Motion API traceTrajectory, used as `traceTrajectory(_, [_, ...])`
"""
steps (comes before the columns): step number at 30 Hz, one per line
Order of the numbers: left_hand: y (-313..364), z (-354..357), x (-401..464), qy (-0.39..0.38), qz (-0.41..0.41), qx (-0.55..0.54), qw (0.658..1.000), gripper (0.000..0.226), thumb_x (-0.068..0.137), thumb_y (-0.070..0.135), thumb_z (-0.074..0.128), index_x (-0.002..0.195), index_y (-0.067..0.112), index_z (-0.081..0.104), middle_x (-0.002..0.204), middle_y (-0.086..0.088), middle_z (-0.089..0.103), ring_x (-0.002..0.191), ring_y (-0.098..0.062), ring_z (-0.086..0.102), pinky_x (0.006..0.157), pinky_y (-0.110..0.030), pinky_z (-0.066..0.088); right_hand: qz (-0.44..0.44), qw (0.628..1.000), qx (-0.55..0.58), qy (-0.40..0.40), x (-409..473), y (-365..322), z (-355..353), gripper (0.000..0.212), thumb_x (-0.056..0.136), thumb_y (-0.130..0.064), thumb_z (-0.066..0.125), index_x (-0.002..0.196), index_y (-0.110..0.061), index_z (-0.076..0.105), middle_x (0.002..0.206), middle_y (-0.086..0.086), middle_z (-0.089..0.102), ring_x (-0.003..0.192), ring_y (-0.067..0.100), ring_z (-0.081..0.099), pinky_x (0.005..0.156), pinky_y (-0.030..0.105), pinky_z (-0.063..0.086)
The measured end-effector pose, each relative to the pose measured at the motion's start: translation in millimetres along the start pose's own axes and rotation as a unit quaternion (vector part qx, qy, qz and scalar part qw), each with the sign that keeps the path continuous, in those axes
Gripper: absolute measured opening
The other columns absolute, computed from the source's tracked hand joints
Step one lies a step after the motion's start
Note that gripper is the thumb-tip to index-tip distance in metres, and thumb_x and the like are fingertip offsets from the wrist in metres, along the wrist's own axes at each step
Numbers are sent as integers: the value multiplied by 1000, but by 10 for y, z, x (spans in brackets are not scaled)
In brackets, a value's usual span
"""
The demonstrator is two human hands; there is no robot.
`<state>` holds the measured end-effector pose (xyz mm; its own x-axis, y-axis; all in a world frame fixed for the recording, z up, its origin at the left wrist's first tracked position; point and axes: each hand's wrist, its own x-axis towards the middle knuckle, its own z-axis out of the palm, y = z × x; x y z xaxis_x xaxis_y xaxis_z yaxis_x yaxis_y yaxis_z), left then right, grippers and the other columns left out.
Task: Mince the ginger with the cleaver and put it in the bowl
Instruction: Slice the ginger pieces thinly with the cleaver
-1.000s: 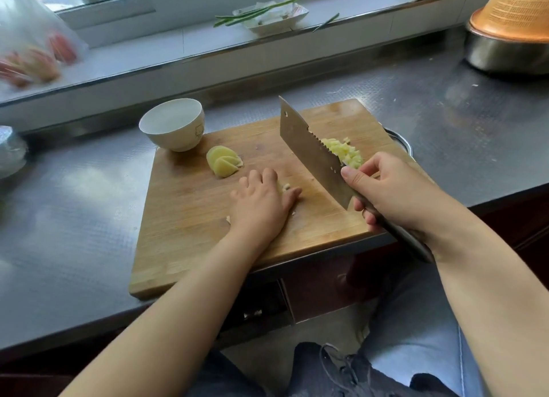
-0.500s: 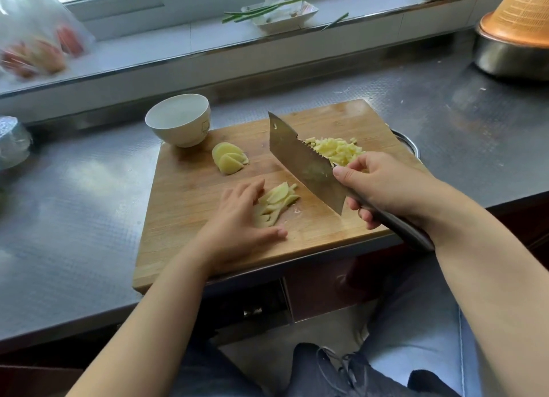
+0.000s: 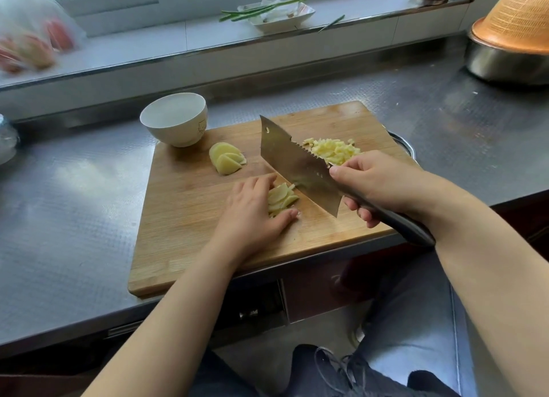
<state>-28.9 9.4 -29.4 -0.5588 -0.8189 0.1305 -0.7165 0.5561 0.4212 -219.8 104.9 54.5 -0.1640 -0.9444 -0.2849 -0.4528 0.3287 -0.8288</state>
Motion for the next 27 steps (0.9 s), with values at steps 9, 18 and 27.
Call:
traceTrajectory(9, [119, 115, 86, 85, 9, -8, 996, 47, 88, 36, 61, 129, 21, 45, 119, 4, 53, 113, -16, 46, 93, -28, 36, 15, 997, -70, -10, 62, -49, 15, 30, 102, -31, 35, 80, -12, 46, 66, 9, 50, 41, 15, 47, 44, 29, 44])
traceTrajectory(18, [48, -32, 157, 22, 97, -16, 995, 11, 83, 31, 63, 89, 29, 53, 108, 10, 46, 107, -13, 39, 94, -32, 39, 29, 974, -224, 6, 93, -78, 92, 17, 93, -14, 51, 101, -2, 60, 70, 12, 65, 52, 20, 65, 56, 35, 58])
traceTrajectory(27, [37, 46, 165, 62, 117, -15, 991, 10, 80, 24, 63, 85, 21, 55, 99, 8, 48, 96, -13, 44, 86, -28, 41, 5, 965, -259, 37, -17, -211, 102, 12, 92, -14, 51, 93, -3, 56, 69, 14, 65, 61, 28, 68, 54, 35, 57])
